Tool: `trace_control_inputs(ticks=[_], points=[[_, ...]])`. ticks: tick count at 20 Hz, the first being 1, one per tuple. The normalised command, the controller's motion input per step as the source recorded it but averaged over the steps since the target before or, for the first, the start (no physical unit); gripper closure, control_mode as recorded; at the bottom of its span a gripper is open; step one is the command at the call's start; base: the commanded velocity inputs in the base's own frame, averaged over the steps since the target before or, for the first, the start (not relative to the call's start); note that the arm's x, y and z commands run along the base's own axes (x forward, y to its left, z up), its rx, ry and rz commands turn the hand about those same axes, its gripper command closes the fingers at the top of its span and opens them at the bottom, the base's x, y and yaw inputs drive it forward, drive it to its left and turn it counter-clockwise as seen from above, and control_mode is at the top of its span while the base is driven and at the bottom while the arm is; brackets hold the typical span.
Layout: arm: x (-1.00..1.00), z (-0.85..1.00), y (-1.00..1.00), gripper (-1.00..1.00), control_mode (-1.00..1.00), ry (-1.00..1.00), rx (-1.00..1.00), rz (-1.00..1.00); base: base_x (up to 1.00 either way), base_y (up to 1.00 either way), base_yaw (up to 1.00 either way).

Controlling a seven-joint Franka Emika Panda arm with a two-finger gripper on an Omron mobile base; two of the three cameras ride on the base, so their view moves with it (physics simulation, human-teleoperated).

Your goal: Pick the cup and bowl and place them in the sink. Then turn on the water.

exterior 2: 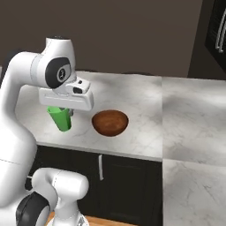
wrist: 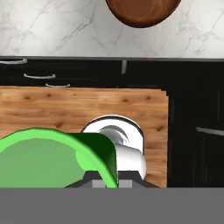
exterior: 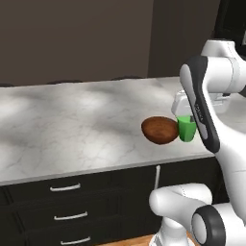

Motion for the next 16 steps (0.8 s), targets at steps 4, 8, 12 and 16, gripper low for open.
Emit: trace_control_inputs(ticks=[4, 8, 12, 16], points=[[0.0, 0.0, 0.0, 1.0, 1.0, 0.0, 0.0, 0.0, -0.54, 0.36, 0.0], [0.0, 0.0, 0.0, 1.0, 1.0, 0.0, 0.0, 0.0, -0.31, 0.42, 0.02], [0.0, 0.0, 0.0, 1.0, 1.0, 0.0, 0.0, 0.0, -0.05, 0.57, 0.23], [0.0, 0.0, 0.0, 1.0, 1.0, 0.0, 0.0, 0.0, 0.0, 0.63, 0.45]])
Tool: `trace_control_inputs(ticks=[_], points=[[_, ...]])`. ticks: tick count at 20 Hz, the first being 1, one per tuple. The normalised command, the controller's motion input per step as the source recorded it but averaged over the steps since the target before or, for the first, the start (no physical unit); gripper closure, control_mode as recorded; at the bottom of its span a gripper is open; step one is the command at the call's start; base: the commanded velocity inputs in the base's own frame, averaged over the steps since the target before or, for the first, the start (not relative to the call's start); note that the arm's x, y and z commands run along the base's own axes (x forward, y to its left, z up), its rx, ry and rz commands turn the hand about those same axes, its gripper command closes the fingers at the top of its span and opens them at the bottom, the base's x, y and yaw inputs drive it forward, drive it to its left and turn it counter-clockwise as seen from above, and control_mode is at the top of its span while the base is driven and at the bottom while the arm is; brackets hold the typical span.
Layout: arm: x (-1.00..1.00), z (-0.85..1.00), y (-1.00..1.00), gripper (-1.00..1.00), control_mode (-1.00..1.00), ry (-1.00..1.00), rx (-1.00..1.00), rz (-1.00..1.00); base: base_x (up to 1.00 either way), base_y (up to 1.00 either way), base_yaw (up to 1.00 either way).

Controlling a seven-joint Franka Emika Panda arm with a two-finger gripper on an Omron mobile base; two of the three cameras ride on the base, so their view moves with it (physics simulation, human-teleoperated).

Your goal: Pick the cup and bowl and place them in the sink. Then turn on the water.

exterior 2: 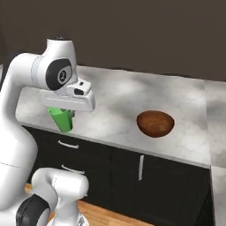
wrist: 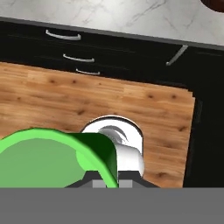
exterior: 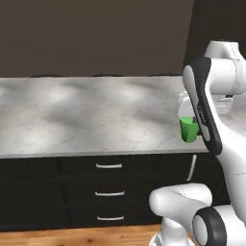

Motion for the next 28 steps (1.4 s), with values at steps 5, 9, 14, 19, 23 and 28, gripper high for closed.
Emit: trace_control_inputs(ticks=[5, 9, 14, 19, 23, 28], points=[[0.0, 0.0, 0.0, 1.0, 1.0, 0.0, 0.0, 0.0, 0.0, 0.51, 0.54], [0.0, 0.0, 0.0, 1.0, 1.0, 0.0, 0.0, 0.0, 0.0, 0.44, 0.57], [0.0, 0.0, 0.0, 1.0, 1.0, 0.0, 0.0, 0.0, 0.0, 0.39, 0.61], [0.0, 0.0, 0.0, 1.0, 1.0, 0.0, 0.0, 0.0, 0.0, 0.34, 0.64], [0.0, 0.0, 0.0, 1.0, 1.0, 0.0, 0.0, 0.0, 0.0, 0.34, 0.65], [0.0, 0.0, 0.0, 1.0, 1.0, 0.0, 0.0, 0.0, 0.0, 0.33, 0.64]])
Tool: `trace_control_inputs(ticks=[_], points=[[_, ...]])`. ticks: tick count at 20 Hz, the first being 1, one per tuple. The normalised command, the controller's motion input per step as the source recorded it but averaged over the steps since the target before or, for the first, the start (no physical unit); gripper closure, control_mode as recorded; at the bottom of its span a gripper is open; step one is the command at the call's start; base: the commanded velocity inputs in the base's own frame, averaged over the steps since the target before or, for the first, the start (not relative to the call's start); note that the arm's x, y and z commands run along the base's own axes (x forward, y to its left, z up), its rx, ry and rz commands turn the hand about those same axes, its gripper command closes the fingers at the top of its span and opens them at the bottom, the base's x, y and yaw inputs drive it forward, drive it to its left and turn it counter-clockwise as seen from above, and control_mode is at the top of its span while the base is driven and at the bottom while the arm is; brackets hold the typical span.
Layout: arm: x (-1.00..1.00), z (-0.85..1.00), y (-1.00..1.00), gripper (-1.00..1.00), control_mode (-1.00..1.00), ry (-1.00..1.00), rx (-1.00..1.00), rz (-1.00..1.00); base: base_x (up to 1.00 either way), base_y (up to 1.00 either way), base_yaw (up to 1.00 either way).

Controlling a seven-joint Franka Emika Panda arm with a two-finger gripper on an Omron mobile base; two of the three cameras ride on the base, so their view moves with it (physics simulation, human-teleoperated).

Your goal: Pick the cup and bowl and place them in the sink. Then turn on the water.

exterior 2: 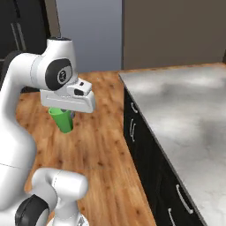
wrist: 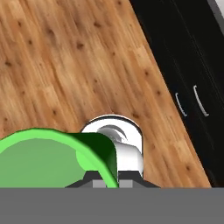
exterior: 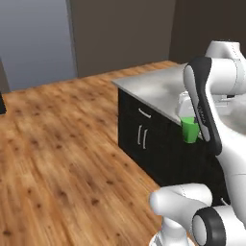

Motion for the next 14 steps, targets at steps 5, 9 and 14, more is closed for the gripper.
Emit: trace_control_inputs(ticks=[5, 9, 14], points=[[0.0, 0.0, 0.0, 1.0, 1.0, 0.0, 0.0, 0.0, 0.0, 0.25, 0.64], [0.0, 0.0, 0.0, 1.0, 1.0, 0.0, 0.0, 0.0, 0.0, 0.21, 0.65], [0.0, 0.0, 0.0, 1.0, 1.0, 0.0, 0.0, 0.0, 0.0, 0.16, 0.66]])
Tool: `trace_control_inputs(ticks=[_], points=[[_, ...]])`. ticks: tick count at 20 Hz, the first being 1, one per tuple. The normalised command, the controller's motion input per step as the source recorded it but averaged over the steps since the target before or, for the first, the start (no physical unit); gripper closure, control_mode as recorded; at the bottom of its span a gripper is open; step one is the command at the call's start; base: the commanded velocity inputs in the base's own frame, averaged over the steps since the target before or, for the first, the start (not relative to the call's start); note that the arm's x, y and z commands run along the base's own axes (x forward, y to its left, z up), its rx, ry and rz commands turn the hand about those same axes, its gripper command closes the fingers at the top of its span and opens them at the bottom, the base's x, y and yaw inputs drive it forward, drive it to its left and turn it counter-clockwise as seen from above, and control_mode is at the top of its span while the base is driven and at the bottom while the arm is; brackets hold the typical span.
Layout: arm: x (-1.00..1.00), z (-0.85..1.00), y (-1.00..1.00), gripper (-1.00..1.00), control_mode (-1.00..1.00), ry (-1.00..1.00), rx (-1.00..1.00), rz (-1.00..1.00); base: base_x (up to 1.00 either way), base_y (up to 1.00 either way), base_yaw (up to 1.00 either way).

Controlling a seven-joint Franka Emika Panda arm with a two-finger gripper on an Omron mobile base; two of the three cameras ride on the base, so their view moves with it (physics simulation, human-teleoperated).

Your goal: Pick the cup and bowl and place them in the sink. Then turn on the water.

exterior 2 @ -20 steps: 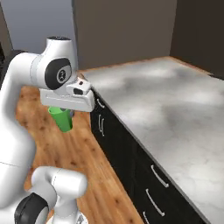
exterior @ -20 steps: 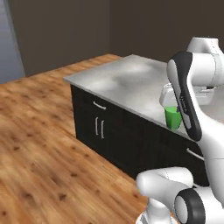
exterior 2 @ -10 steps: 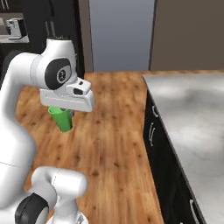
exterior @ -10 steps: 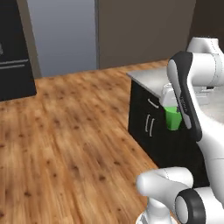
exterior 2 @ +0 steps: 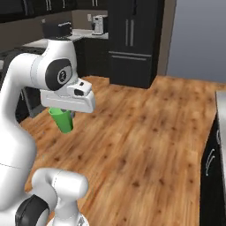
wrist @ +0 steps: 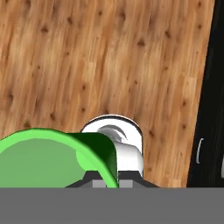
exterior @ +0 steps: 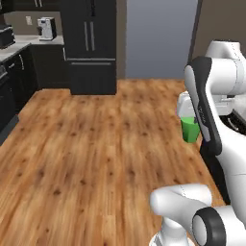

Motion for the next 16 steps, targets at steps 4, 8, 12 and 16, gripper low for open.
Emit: trace_control_inputs(ticks=[4, 8, 12, 16], points=[[0.0, 0.0, 0.0, 1.0, 1.0, 0.0, 0.0, 0.0, 0.0, 0.14, 0.65], [0.0, 0.0, 0.0, 1.0, 1.0, 0.0, 0.0, 0.0, 0.0, 0.12, 0.64], [0.0, 0.0, 0.0, 1.0, 1.0, 0.0, 0.0, 0.0, 0.0, 0.1, 0.64], [0.0, 0.0, 0.0, 1.0, 1.0, 0.0, 0.0, 0.0, 0.0, 0.07, 0.63]])
